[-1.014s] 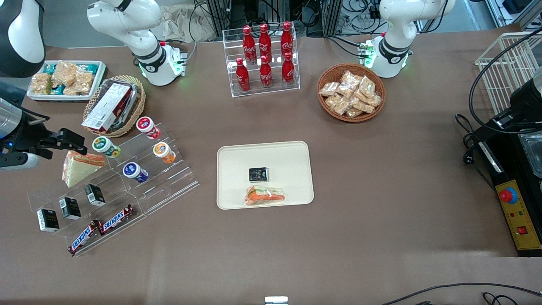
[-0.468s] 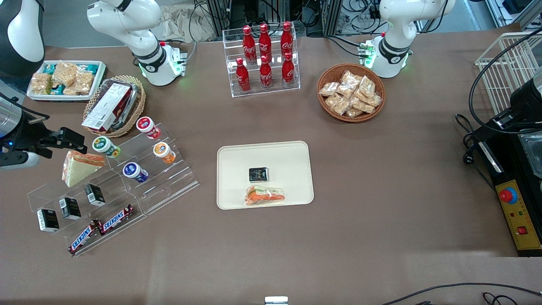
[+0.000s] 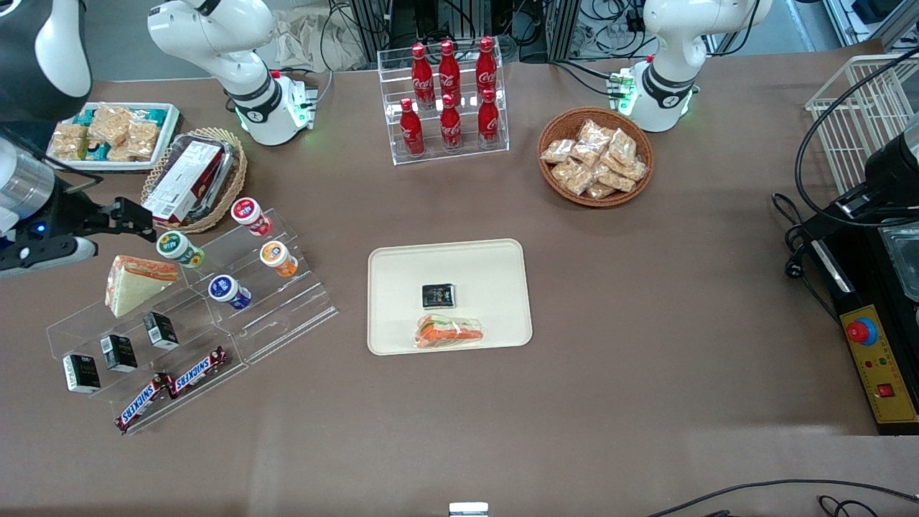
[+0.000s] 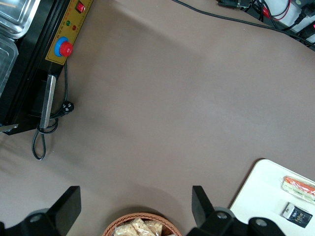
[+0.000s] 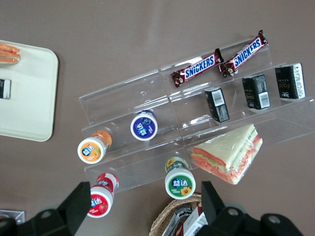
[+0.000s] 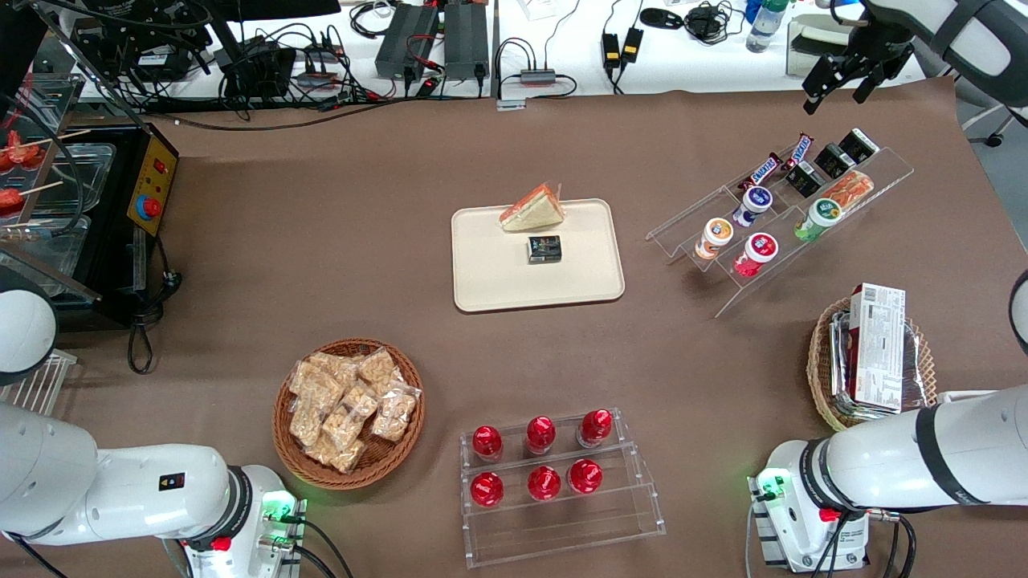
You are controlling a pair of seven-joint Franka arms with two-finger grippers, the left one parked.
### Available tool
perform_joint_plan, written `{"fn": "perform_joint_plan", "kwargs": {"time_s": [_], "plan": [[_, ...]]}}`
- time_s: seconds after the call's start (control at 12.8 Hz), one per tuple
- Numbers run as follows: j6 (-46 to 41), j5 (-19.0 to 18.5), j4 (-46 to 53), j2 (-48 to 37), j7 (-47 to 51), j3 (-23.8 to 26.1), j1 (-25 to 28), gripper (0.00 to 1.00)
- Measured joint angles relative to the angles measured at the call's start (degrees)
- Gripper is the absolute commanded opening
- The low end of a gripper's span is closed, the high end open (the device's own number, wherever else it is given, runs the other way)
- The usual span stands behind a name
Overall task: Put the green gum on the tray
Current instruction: 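Move the right gripper over the acrylic rack toward the green gum bottle, then lower the right gripper onto the green-label gum bottle and close it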
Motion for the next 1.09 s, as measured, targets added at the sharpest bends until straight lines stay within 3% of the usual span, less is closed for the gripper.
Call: {"fn": "perform_joint_plan", "kwargs": {"time_s": [0.55,1.09], "plan": [[9.2,-2.4,-16.5,-8.9,-5.2,-0.2,0.4,0.99],[14.1,-4.8,-24.5,-9.6,-8.4,-2.1,0.4,0.99]]}}
